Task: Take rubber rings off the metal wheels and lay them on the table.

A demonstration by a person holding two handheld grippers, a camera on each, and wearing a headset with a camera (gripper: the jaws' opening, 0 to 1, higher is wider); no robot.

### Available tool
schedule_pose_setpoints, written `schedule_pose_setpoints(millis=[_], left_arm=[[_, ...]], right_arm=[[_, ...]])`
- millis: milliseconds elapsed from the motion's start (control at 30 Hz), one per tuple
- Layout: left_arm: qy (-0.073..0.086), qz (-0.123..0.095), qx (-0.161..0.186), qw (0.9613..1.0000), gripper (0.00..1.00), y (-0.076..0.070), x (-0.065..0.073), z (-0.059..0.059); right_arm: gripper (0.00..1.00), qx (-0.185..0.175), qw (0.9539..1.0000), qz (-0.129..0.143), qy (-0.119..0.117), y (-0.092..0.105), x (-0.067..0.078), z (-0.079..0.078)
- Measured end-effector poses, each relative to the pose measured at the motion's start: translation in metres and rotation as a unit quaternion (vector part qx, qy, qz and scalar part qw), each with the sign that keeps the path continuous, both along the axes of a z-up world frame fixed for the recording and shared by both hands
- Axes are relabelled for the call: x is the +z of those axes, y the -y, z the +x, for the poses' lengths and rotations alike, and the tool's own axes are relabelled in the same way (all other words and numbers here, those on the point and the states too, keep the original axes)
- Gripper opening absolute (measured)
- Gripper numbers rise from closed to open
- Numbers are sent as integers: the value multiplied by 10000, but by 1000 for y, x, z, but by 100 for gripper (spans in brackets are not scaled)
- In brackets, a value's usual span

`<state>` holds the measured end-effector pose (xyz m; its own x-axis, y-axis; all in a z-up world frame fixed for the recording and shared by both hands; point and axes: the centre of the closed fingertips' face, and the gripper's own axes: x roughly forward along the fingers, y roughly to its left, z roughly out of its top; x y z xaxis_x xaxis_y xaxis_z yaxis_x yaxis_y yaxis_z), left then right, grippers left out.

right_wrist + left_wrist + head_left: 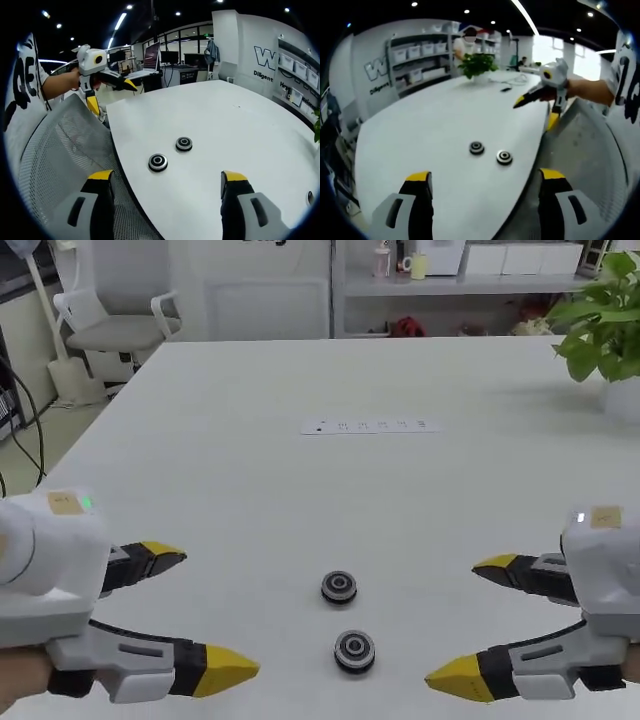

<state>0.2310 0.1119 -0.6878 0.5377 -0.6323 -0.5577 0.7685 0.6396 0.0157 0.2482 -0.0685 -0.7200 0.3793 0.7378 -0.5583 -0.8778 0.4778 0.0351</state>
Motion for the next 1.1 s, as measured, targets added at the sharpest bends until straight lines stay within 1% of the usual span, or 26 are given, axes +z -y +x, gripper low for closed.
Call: schedule_pose_setpoints(millis=[133,300,333,367,400,433,500,567,633,667,700,767,833,967,1100], left_arm=[[-1,42,-109,9999,88,4,-2,4],[4,179,-290,9994,88,10,-7,9],[28,200,-312,9993,88,11,-8,11],[100,213,-326,9992,87,12,-7,13],[132,228,-356,9990,87,13,-8,15],[131,232,-370,9990,87,13,-9,16],[92,227,-401,9989,86,15,-12,19],[11,222,-456,9987,85,18,-15,20],[-11,258,-495,9984,85,19,-19,22],[-42,340,-517,9981,85,19,-22,23],[-40,391,-556,9977,85,20,-24,23],[-85,424,-609,9972,85,22,-28,24],[-73,418,-664,9969,84,23,-29,26],[-114,456,-733,9962,81,27,-33,28],[-182,423,-813,9956,79,32,-38,31]], right_arm=[[83,82,9999,-33,52,-3,0,5],[82,224,9996,-84,138,-7,-1,10],[82,265,9995,-87,152,-8,-2,11],[81,298,9994,-85,159,-9,-3,12],[81,326,9993,-85,152,-10,-5,12],[80,346,9993,-93,140,-10,-8,14],[79,387,9991,-125,111,-11,-12,16],[78,449,9988,-168,115,-13,-16,16],[76,511,9985,-189,105,-14,-19,16],[76,551,9982,-212,101,-15,-22,17],[76,587,9979,-237,107,-15,-23,18],[76,649,9973,-318,93,-15,-28,19],[75,706,9969,-340,86,-17,-32,19],[74,816,9959,-365,96,-20,-36,20],[71,881,9954,-365,-3,-25,-41,20]])
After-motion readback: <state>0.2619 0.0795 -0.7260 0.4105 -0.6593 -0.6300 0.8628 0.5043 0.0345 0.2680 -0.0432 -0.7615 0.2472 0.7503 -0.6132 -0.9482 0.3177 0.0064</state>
